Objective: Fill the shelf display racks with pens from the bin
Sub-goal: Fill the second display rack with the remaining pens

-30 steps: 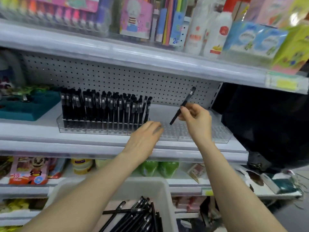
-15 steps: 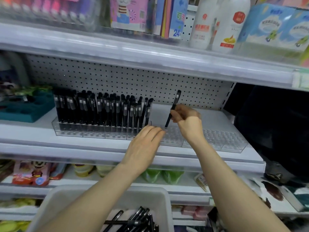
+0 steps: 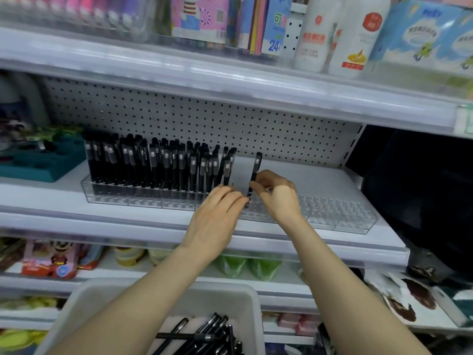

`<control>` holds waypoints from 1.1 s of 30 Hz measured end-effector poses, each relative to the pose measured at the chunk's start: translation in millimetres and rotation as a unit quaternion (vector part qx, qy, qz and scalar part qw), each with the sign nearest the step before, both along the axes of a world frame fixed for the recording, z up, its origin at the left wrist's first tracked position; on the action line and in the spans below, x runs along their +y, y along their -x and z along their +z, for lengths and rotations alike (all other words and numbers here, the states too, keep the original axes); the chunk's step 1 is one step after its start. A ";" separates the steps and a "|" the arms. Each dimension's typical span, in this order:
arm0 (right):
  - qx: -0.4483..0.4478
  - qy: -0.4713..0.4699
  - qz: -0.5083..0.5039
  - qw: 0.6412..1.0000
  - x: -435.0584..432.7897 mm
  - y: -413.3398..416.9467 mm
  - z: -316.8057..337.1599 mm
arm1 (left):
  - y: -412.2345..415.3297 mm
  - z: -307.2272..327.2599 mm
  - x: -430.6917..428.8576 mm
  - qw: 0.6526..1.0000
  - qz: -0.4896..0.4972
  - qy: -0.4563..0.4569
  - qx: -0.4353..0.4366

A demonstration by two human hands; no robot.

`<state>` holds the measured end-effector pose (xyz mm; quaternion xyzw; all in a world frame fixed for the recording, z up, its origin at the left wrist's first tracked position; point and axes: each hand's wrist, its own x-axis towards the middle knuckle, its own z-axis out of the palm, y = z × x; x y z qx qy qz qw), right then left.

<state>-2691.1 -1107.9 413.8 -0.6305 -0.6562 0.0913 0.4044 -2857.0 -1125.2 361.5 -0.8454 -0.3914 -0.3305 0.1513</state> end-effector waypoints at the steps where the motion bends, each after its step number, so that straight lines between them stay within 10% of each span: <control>1: 0.006 0.002 0.008 1.000 0.5 2.4 0.4 | 2.3 -0.7 0.0 1.000 0.006 -0.003 0.003; 23: 0.001 -0.112 -0.048 0.992 -106.2 66.6 -48.0 | 93.8 -43.4 -78.1 0.991 0.044 0.102 -0.069; 33: -0.139 0.216 0.041 0.966 -171.8 117.6 -149.7 | 138.3 -108.2 -107.8 0.983 0.060 0.168 -0.038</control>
